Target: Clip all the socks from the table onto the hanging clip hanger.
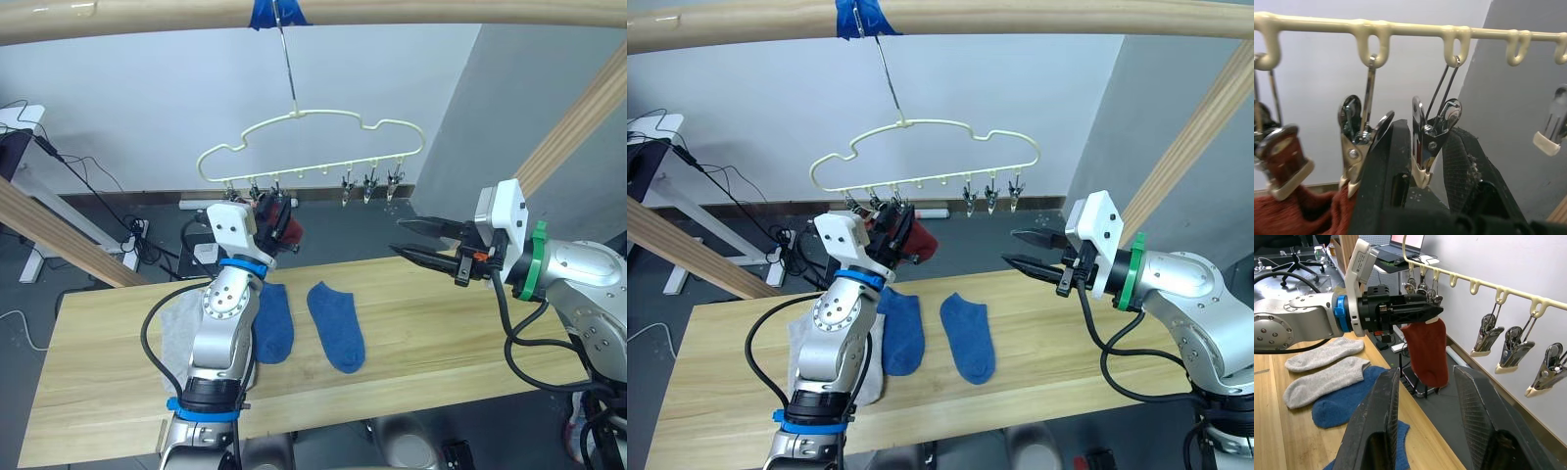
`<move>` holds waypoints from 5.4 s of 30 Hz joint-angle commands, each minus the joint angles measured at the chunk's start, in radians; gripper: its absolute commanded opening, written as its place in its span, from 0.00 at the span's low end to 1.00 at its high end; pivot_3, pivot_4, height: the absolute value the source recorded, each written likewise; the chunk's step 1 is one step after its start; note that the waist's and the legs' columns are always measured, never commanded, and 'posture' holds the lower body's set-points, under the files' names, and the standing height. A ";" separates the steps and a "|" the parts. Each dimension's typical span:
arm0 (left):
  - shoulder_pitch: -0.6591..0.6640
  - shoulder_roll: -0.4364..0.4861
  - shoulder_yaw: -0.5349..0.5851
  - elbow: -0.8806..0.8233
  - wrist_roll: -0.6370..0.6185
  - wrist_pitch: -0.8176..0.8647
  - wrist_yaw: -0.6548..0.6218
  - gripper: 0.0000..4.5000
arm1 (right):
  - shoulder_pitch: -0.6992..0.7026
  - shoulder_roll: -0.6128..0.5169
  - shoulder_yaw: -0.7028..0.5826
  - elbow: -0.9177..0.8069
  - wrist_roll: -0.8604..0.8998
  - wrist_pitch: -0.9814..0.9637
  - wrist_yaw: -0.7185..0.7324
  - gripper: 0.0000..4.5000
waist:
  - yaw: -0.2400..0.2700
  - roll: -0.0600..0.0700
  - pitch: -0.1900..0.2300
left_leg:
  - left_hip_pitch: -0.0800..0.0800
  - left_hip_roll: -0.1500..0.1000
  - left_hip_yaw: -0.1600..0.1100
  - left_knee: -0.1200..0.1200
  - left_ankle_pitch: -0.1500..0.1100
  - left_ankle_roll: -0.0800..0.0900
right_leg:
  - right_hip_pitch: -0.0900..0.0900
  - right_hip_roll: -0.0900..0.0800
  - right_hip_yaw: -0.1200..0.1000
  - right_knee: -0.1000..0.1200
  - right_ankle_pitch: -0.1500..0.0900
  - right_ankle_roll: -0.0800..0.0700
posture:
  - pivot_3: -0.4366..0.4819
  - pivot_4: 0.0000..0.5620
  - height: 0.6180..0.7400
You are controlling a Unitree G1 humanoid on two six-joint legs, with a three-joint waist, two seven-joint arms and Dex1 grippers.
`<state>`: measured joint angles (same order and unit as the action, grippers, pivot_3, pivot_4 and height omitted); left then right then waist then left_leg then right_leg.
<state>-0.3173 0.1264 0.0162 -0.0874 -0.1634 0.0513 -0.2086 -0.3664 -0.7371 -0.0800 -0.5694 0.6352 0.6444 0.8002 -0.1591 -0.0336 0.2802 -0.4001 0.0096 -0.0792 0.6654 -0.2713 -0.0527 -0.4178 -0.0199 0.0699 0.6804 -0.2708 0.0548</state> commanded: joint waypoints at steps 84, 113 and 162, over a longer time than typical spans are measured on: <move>-0.002 0.182 0.035 -0.265 -0.195 0.328 -0.215 0.06 | 0.172 0.671 0.616 0.718 -0.791 -0.317 -0.678 1.00 | 0.004 0.001 0.001 | 0.001 0.003 -0.001 -0.001 0.000 -0.001 | -0.001 -0.001 0.001 0.001 0.001 0.000 | 0.26 0.53 0.79; -0.024 0.209 0.090 -0.269 -0.379 0.458 -0.283 0.06 | 0.267 0.528 0.500 0.414 -0.743 -0.302 -0.454 0.00 | 0.019 0.001 0.001 | 0.001 0.002 -0.001 0.000 0.001 -0.001 | 0.000 0.001 0.000 0.001 0.002 -0.001 | 0.23 0.51 0.79; 0.001 0.299 0.140 -0.314 -0.596 0.645 -0.263 0.93 | 0.157 0.548 0.450 0.254 -0.544 -0.392 -0.225 0.58 | 0.019 0.001 0.001 | 0.000 0.002 -0.001 -0.001 0.001 -0.001 | -0.001 0.000 0.000 0.001 0.002 -0.001 | 0.24 0.47 0.79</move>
<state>-0.3241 0.4141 0.1604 -0.3558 -0.7714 0.7238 -0.4626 -0.2024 -0.1840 0.3608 -0.2888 0.0982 0.2621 0.5663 -0.1400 -0.0328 0.2812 -0.3996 0.0117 -0.0806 0.6644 -0.2707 -0.0540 -0.4192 -0.0198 0.0694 0.6810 -0.2693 0.0538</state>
